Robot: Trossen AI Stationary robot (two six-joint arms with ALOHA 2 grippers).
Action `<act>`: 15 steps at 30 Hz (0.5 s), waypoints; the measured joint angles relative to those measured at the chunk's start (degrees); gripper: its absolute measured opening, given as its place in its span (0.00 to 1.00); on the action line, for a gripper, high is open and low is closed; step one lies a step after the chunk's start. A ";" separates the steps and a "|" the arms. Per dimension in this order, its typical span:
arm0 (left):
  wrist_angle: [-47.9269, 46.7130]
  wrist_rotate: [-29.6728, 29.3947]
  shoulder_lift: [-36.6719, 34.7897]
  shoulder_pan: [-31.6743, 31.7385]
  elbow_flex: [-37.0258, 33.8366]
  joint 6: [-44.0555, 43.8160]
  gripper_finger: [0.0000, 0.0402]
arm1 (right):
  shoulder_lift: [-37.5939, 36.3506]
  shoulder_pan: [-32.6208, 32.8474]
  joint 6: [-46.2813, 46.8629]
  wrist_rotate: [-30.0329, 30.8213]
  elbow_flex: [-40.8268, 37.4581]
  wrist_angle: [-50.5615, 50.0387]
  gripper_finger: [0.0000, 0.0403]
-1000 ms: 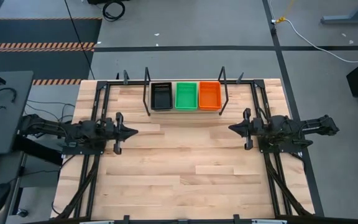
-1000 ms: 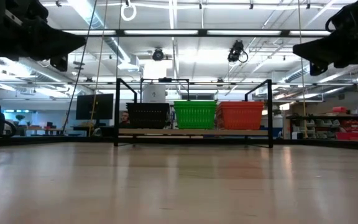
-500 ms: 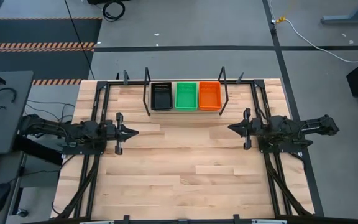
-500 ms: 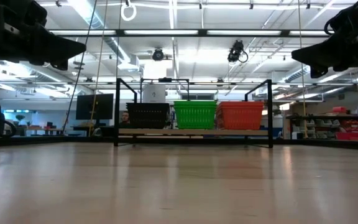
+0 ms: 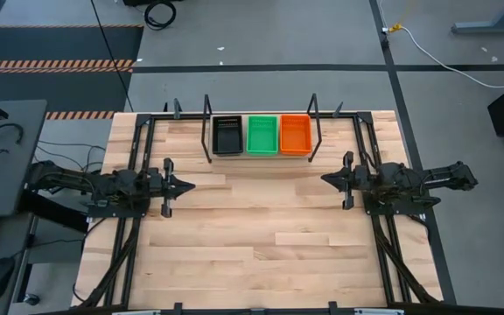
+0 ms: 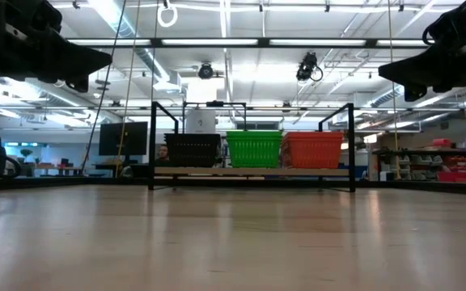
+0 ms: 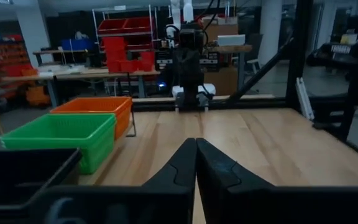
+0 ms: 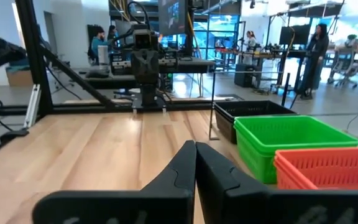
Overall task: Stack baskets on shelf by color
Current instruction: Return to Home Position
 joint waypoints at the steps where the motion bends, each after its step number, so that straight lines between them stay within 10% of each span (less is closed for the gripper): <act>1: 0.17 0.02 0.00 0.00 0.00 -0.80 0.05 | 0.00 0.00 0.95 0.00 0.00 0.00 0.03; 15: 1.20 0.04 0.00 0.00 -0.01 3.70 0.05 | 0.00 0.00 2.86 0.00 0.00 -0.02 0.03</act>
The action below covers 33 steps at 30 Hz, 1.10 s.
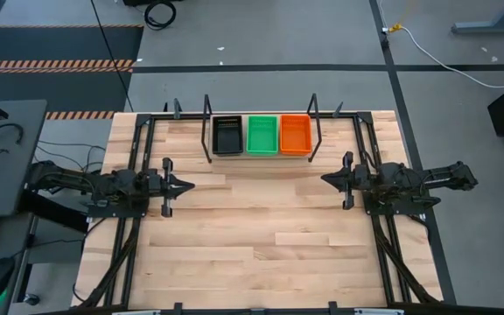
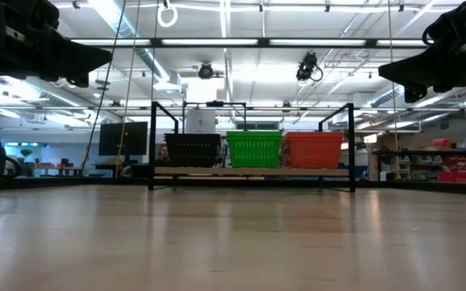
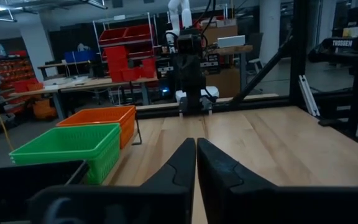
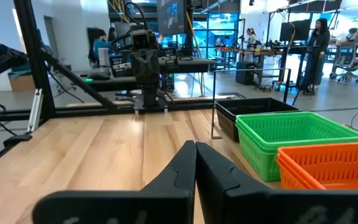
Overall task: Stack baskets on shelf by color
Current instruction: Return to Home Position
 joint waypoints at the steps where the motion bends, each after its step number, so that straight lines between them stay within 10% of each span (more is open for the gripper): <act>1: 0.02 -0.01 0.00 0.00 0.00 -0.02 0.05 | 0.00 0.00 0.00 -0.02 0.00 0.00 0.03; 33: 0.02 -0.02 0.00 0.00 -0.04 0.00 0.08 | 0.00 0.00 -0.02 -0.02 0.00 -0.04 0.03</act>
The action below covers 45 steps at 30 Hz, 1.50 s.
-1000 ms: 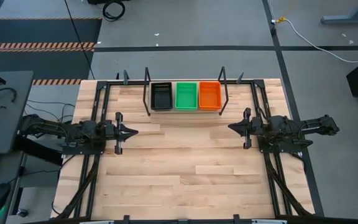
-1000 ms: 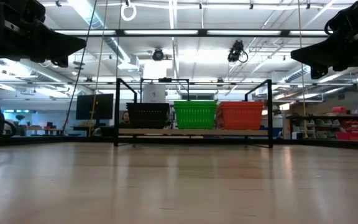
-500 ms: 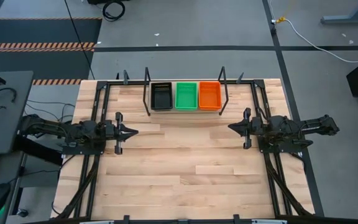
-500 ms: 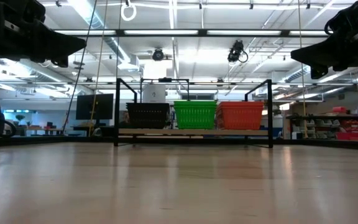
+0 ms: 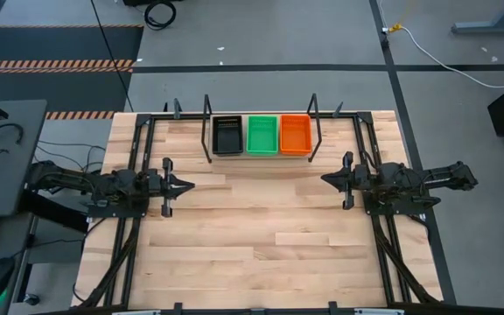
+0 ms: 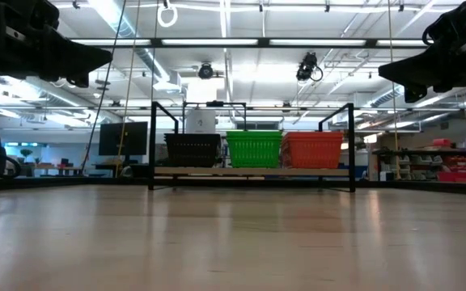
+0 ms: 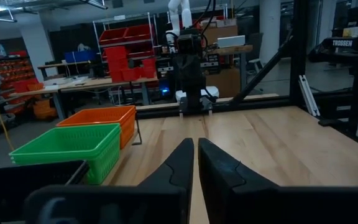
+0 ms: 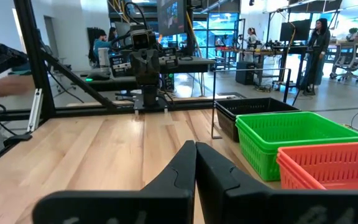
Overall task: Stack baskets on shelf by color
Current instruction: Return to Home Position
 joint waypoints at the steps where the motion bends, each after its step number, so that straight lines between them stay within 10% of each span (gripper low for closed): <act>1: 0.00 0.00 0.00 0.00 0.00 0.00 0.08 | 0.00 0.00 0.00 0.00 0.00 0.00 0.03; 45: 0.02 -0.02 0.00 0.00 0.00 -0.02 0.07 | 0.00 0.01 0.00 0.00 0.00 0.00 0.03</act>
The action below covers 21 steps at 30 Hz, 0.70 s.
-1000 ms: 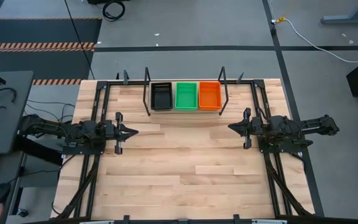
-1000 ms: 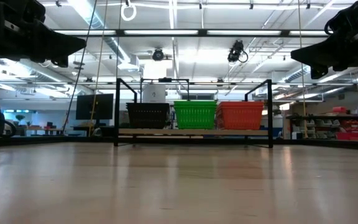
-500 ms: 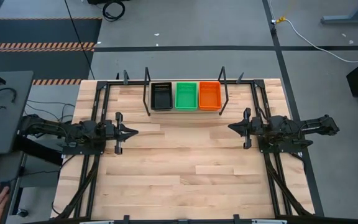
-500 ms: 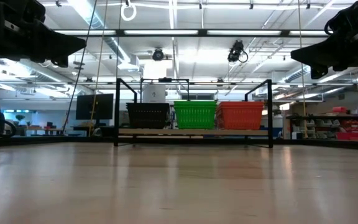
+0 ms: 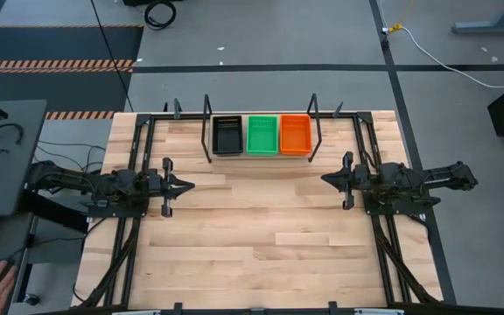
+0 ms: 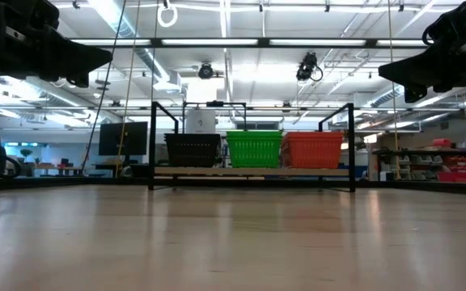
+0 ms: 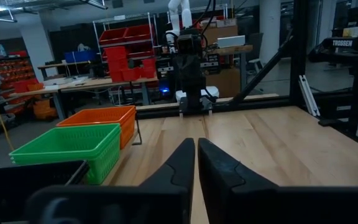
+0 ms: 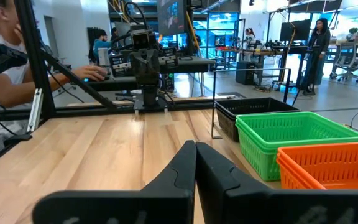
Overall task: Stack baskets on shelf by color
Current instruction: Return to Home Position
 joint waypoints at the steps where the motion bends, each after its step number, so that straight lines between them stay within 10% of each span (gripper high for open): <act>1: 0.00 0.00 0.00 0.00 -0.02 0.00 0.06 | 0.02 0.00 0.00 -0.02 0.00 0.00 0.03; 21: 0.00 0.02 0.00 -0.02 -0.02 0.00 0.06 | 0.02 -0.01 0.00 -0.01 0.00 0.00 0.03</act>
